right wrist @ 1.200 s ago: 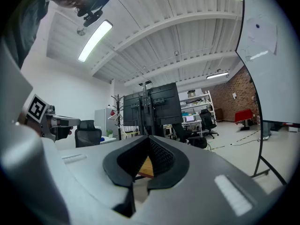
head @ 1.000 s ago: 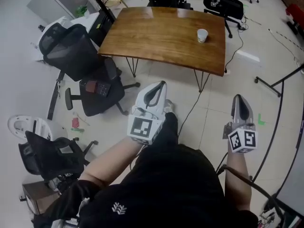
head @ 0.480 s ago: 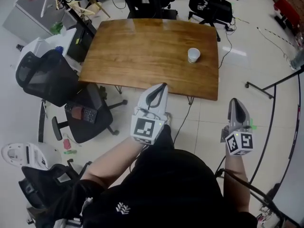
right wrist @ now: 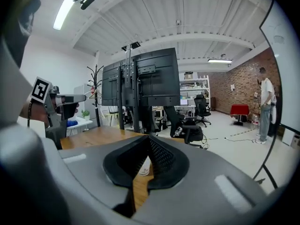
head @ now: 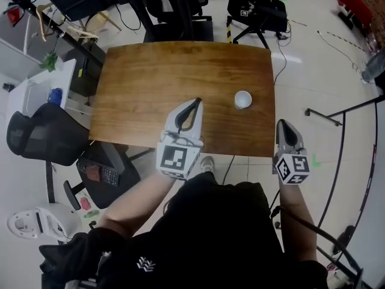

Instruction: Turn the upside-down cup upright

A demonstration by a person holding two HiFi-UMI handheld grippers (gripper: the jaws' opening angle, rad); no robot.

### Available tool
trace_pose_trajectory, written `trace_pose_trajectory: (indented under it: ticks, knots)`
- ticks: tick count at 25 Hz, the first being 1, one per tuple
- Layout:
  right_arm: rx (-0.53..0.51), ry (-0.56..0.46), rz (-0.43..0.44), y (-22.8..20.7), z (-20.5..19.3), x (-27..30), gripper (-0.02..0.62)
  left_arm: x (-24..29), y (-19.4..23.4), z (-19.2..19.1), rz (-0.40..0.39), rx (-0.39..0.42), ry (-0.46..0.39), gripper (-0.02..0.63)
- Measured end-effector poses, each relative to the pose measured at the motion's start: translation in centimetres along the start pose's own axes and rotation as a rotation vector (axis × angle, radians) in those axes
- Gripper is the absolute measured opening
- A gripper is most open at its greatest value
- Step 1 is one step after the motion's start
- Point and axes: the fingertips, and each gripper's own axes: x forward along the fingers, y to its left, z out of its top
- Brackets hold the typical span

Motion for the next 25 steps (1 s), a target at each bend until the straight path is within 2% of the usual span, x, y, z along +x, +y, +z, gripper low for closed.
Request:
trace_pose_trajectory:
  ticks: [5, 8, 14, 19, 24, 25]
  knots:
    - [-0.053, 0.022, 0.031, -0.7, 1.3, 3.7, 0.002, 3.8, 0.2, 0.7, -0.036, 0.032, -0.007, 0.0]
    - [-0.062, 0.034, 0.05, -1.4, 1.4, 5.9, 0.002, 4.9, 0.6, 0.1, -0.018, 0.014, 0.012, 0.0]
    - [-0.035, 0.068, 0.125, -3.1, 0.5, 10.0, 0.003, 4.8, 1.0, -1.5, 0.07, 0.044, 0.065, 0.0]
    - [-0.035, 0.142, 0.187, -3.5, -2.3, 12.2, 0.003, 5.3, 4.4, -3.6, 0.211, 0.016, 0.134, 0.0]
    - [-0.03, 0.209, 0.247, -1.9, -5.1, 13.7, 0.005, 5.9, 3.6, -3.7, 0.206, 0.042, 0.157, 0.0]
    - [-0.019, 0.221, 0.267, -1.3, -5.6, 14.0, 0.032, 5.9, 3.5, -3.7, 0.213, 0.047, 0.157, 0.0]
